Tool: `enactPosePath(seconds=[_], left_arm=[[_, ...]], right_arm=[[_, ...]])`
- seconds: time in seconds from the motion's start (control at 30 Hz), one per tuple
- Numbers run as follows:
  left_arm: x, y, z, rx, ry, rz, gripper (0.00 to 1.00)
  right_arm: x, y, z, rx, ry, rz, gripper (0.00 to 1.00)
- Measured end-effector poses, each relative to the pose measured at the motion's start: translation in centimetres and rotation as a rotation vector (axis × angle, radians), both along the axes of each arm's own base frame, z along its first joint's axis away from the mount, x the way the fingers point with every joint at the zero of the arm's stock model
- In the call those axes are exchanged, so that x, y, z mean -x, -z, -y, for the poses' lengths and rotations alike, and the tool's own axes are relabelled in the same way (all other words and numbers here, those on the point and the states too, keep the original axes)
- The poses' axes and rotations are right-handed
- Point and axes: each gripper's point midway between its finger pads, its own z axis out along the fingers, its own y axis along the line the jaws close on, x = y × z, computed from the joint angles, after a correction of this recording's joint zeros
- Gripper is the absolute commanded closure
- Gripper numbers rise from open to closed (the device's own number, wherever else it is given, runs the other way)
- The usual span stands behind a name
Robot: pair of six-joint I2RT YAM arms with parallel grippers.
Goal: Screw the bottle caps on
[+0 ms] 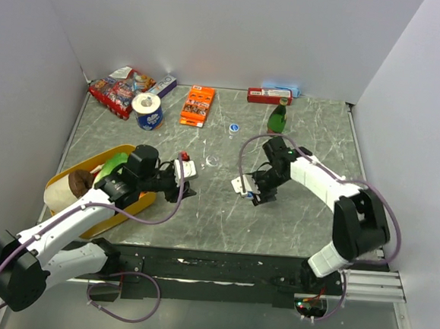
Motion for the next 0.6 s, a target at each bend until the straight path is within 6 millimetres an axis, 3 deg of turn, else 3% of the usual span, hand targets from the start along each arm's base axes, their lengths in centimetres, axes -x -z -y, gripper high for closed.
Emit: enactPosePath(seconds=[0.03,0.3,0.6], left_arm=[[0.0,0.0,-0.1,-0.001,-0.002,-0.001,0.99],[-0.4,0.1,-0.5,-0.002,-0.02,-0.004,0.99],[-0.6,0.1,-0.7,-0.002,-0.029,-0.005,0.99]], right_arm=[[-0.3,0.6,0.0,0.018,-0.014,-0.004,0.39],[-1.8,3.1,0.0,0.087,-0.068,0.0,0.41],[-2.6,4.0,-0.4,0.11,-0.094,0.005,0.43]])
